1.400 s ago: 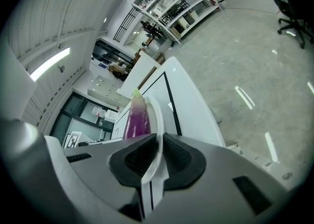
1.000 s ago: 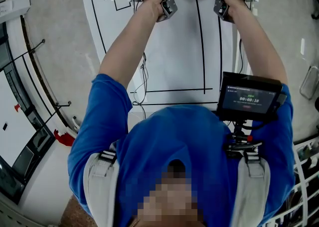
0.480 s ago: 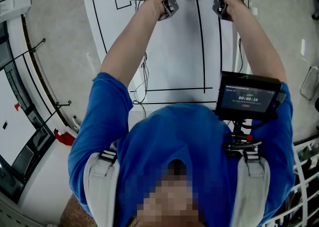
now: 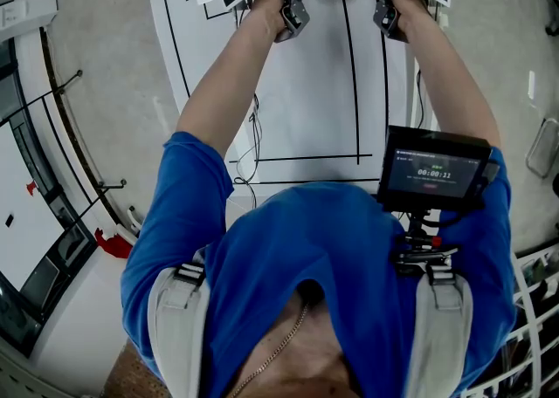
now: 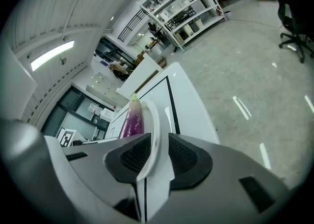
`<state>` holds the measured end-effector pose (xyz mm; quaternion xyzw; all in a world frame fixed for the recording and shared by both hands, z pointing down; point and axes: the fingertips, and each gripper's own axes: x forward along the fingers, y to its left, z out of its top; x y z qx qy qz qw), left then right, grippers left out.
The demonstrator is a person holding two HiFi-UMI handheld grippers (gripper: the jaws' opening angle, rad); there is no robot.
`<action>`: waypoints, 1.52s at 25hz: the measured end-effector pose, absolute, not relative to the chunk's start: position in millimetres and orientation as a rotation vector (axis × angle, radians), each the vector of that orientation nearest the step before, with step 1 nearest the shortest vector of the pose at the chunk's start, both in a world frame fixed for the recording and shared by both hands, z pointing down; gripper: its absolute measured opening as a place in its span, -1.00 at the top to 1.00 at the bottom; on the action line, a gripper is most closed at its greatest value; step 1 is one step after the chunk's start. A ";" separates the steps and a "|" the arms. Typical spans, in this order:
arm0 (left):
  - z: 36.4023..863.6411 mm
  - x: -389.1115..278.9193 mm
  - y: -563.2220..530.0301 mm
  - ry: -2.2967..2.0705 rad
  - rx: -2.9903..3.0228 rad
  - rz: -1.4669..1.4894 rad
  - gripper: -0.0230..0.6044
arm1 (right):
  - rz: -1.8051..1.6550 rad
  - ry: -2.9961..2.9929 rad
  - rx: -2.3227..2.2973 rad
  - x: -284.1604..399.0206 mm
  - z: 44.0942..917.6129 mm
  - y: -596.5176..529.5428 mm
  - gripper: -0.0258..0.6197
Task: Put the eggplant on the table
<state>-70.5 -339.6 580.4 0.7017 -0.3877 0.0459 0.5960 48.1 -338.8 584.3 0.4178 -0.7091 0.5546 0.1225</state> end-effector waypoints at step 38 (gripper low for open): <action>572.4 -94.5 -341.1 -1.032 1.862 0.288 0.42 | 1.600 -2.115 1.208 41.2 577.4 -338.7 0.65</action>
